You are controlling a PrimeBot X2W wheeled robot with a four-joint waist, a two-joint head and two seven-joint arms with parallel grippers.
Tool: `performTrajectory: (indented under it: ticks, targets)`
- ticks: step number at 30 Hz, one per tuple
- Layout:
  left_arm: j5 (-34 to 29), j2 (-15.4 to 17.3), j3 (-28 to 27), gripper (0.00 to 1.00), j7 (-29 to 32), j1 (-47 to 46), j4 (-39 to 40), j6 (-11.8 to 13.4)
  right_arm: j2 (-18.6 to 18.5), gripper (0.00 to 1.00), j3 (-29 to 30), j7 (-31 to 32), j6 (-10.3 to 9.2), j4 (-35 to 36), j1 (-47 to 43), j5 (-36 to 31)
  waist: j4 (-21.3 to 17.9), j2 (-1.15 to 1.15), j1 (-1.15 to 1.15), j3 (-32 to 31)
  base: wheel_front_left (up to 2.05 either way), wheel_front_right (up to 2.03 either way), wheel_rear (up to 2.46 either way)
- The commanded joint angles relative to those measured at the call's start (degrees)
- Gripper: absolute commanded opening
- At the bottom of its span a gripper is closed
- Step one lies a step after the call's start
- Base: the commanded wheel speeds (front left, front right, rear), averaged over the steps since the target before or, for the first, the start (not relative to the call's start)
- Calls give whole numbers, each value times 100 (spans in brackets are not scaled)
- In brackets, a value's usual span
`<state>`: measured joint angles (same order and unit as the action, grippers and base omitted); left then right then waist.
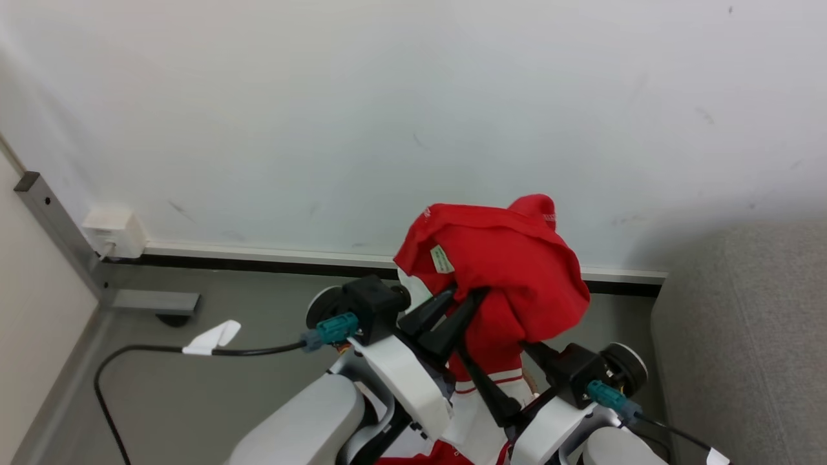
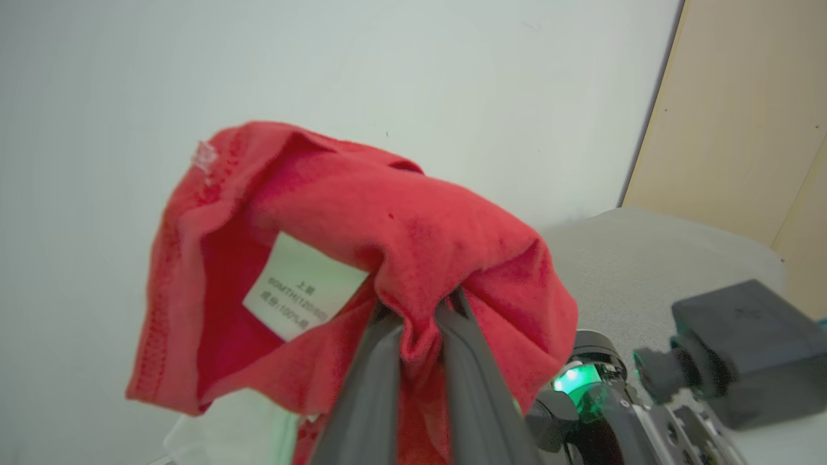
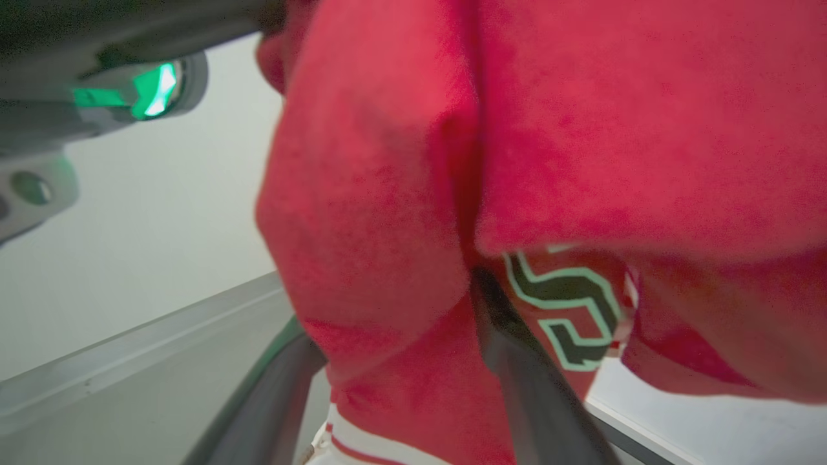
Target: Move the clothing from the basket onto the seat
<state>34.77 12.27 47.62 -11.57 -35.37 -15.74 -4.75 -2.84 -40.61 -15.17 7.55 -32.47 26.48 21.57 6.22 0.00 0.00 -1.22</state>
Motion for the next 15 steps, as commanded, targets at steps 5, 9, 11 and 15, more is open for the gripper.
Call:
performTrajectory:
  ticks: [5, 9, 11, 15]
  targets:
    - [-2, -69, 158, 0, 59, 158, 87, -30, -9, 100, 374, 3, -12, -239, 61, -81, 335, 0, 0, -27, 0, 0, 0]
    - [80, -57, 140, 0, 63, 187, 89, 4, -11, 36, 495, 3, -12, -333, 10, -105, 440, 0, 0, -37, 0, 0, 0]
    - [92, -40, 132, 0, 70, 215, 72, 8, -12, 0, 560, 3, -12, -252, -22, -38, 461, 0, 0, -35, 0, 0, 0]
    - [188, 29, 50, 0, 55, 273, -37, 60, -11, 0, 657, 3, -12, -88, -99, 15, 449, 0, 0, -25, 0, 0, 0]
